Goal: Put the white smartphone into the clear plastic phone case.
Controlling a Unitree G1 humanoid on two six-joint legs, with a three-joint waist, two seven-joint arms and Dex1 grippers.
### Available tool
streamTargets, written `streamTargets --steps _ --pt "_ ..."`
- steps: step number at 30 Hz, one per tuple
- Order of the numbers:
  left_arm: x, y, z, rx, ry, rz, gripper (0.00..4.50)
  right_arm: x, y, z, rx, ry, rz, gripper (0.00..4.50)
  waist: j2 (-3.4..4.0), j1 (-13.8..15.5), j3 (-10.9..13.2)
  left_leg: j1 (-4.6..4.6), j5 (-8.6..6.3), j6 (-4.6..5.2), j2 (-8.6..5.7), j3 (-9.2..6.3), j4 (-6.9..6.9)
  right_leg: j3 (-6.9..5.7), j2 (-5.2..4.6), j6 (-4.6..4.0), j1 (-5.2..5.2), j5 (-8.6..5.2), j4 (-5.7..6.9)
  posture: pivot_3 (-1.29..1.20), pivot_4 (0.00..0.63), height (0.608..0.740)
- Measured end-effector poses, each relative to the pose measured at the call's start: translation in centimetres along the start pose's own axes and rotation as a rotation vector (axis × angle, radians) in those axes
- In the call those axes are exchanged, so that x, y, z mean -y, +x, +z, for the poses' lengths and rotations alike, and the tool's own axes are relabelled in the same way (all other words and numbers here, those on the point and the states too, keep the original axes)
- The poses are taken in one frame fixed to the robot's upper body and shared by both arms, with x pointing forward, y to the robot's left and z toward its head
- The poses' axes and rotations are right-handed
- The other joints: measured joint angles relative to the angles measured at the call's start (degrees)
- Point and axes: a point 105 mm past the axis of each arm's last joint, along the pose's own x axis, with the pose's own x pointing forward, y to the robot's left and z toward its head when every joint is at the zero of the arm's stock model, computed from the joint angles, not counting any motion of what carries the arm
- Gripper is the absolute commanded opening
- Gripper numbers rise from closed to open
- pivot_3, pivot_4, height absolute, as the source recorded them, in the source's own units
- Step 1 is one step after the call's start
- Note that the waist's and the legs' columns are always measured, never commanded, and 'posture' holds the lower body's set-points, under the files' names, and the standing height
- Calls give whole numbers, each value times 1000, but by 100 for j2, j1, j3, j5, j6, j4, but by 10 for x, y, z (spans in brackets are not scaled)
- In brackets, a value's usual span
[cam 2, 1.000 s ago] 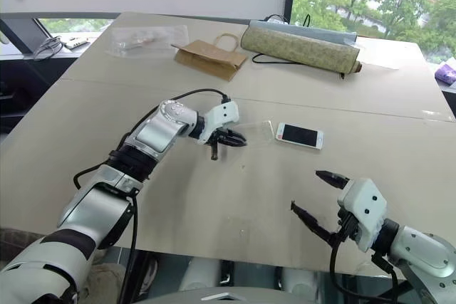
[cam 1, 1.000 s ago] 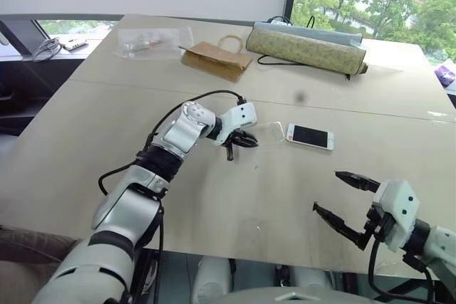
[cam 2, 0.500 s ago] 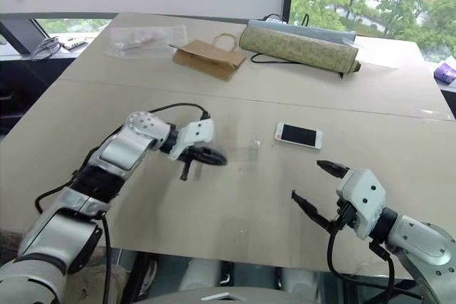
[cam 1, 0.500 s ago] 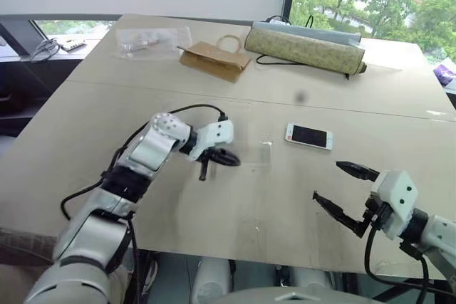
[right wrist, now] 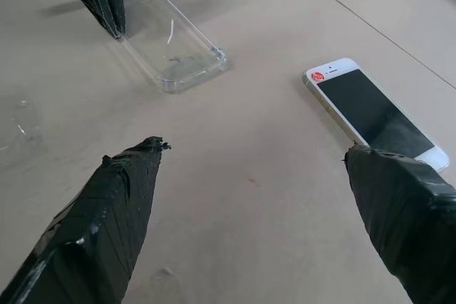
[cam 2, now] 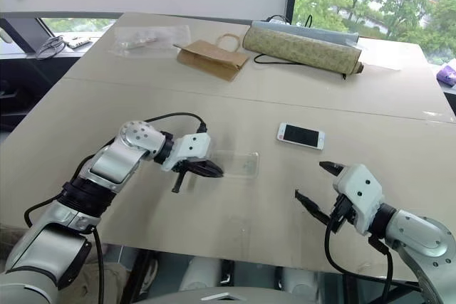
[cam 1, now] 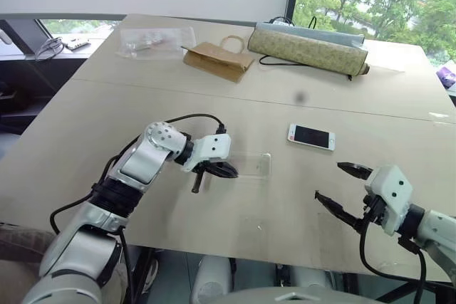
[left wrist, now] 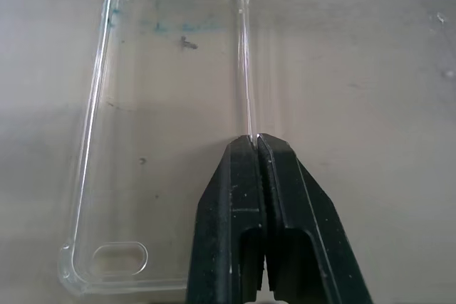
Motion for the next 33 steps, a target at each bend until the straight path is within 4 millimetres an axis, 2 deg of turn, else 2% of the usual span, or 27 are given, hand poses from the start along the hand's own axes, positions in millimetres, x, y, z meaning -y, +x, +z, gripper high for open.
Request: streamTargets --steps 9,21,25,28,31,32,33 --pt "-18 11 10 2 86 -24 34 -9 -1 -4 -2 16 56 4500 0 30 -1 2 -1 5 -6 -2 3 0 1 0 8 0 0 0 150 740" --pt "-16 21 18 27 89 -61 34 -16 -3 0 20 8 88 4500 0 -14 -1 2 -2 6 -6 -17 3 2 1 3 8 -2 -1 0 150 740" --pt "-17 25 19 45 72 -66 1315 -14 -1 2 25 33 92 4500 0 -16 -1 2 -2 7 -6 -17 3 2 1 3 8 -2 -1 0 150 740" --pt "-17 28 22 64 65 -72 2832 -8 3 8 42 78 86 4500 0 -26 -1 2 -2 7 -6 -18 3 2 1 3 8 -2 -1 0 150 740" --pt "-16 23 31 117 48 -60 3977 4 5 12 40 101 57 4500 2 -29 1 -1 -2 7 -5 -19 1 4 2 3 6 -2 -1 0 150 740" --pt "-14 20 34 139 41 -54 4318 3 5 12 29 100 75 4500 2 -31 1 -1 -2 7 -5 -19 1 5 1 3 6 -2 -1 0 150 740" --pt "-13 17 37 154 34 -48 4318 3 6 13 22 100 91 4500 2 -33 1 -1 -2 7 -5 -20 0 5 2 3 6 -2 -2 0 150 740"
